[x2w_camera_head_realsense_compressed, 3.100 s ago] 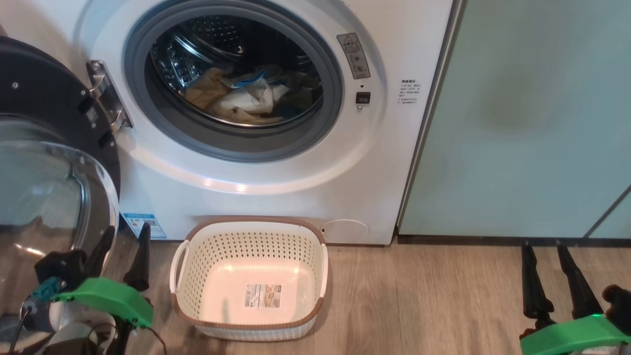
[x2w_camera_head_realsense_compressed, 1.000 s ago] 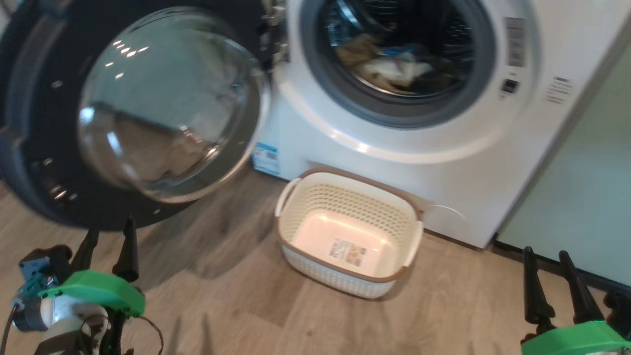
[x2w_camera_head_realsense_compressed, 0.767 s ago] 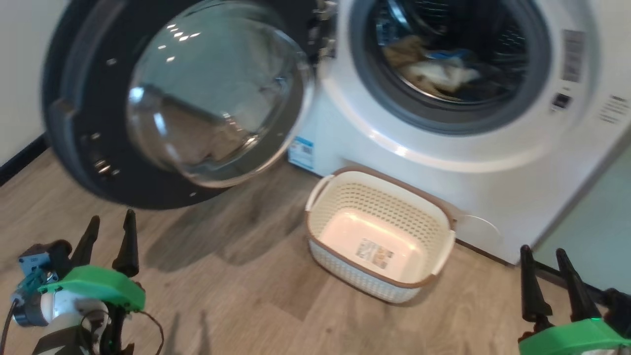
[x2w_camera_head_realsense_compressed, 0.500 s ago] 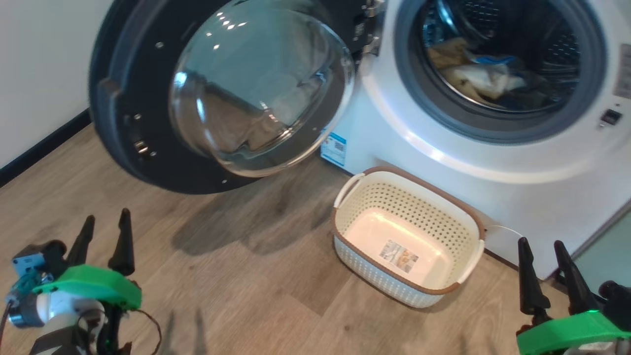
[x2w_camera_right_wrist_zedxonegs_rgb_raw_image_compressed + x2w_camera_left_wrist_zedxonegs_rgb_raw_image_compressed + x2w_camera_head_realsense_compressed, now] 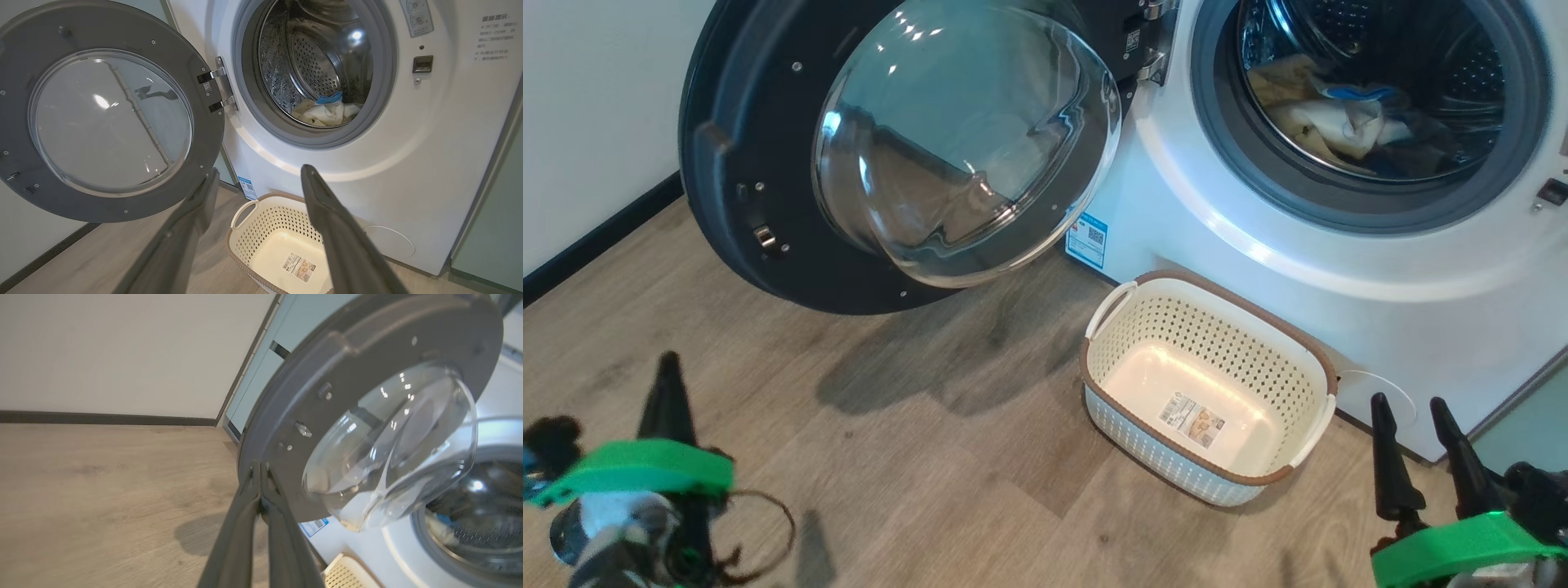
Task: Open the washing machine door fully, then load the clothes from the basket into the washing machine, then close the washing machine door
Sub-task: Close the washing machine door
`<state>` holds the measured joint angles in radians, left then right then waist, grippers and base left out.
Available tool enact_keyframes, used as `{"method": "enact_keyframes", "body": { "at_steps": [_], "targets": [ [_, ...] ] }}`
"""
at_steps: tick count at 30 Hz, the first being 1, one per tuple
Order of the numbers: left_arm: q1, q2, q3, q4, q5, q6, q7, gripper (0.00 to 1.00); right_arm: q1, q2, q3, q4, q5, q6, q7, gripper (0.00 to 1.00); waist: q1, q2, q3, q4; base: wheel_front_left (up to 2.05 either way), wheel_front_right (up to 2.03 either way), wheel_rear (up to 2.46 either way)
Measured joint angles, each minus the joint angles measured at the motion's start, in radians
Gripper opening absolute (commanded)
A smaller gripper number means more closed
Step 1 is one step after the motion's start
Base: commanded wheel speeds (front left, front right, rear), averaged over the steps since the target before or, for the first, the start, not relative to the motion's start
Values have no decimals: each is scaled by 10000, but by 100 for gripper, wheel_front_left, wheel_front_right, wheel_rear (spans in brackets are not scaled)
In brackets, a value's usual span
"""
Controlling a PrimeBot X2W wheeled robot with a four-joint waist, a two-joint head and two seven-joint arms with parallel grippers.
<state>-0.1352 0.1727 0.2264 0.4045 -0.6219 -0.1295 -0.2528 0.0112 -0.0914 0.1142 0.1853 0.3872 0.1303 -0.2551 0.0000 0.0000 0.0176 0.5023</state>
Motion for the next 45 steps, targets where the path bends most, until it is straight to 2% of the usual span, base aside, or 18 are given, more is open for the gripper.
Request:
{"method": "enact_keyframes", "body": {
  "at_steps": [4, 8, 12, 20, 26, 32, 38, 45],
  "targets": [
    [-530, 186, 247, 355, -2395, 2, 88, 0, 6, 0, 42, 2, 0, 0, 0, 100, 0, 0, -14, 7, 0, 0, 0],
    [-1238, 782, 581, 1003, -4383, 2, 688, 0, 13, -2, 40, -23, 0, 0, 0, 100, -1, 0, 39, -72, 0, 0, 0],
    [-2117, 1256, 1319, 1866, -6218, 4, 1346, 0, 13, -33, 96, -23, -2, 0, 0, 100, 0, 0, 173, -281, 0, 0, 0],
    [-4191, 2499, 2525, 4000, -8167, 4, 2380, 0, -97, -245, 226, -19, -4, 0, 0, 100, 0, 0, 692, -724, 0, 0, 0],
    [-5676, 3400, 2984, 5390, -8930, 6, 3221, 0, -520, -355, 259, -21, -15, 0, 0, 100, 1, 0, 1093, -1055, 0, 0, 0],
    [-6899, 4121, 3193, 6654, -9183, 213, 3730, 0, -631, -602, 303, -19, -15, 0, 0, 100, 1, 0, 1409, -1257, 0, 0, 0],
    [-8056, 4675, 2897, 7425, -9026, 374, 4069, 0, -805, -696, 376, -21, -42, 0, 0, 100, 1, 0, 1691, -1390, 0, 0, 0],
    [-8519, 4936, 2178, 7860, -8631, 458, 5359, 0, -992, -911, 445, -33, -102, 0, 0, 100, 1, 0, 1987, -1531, 0, 0, 0]
  ]
}}
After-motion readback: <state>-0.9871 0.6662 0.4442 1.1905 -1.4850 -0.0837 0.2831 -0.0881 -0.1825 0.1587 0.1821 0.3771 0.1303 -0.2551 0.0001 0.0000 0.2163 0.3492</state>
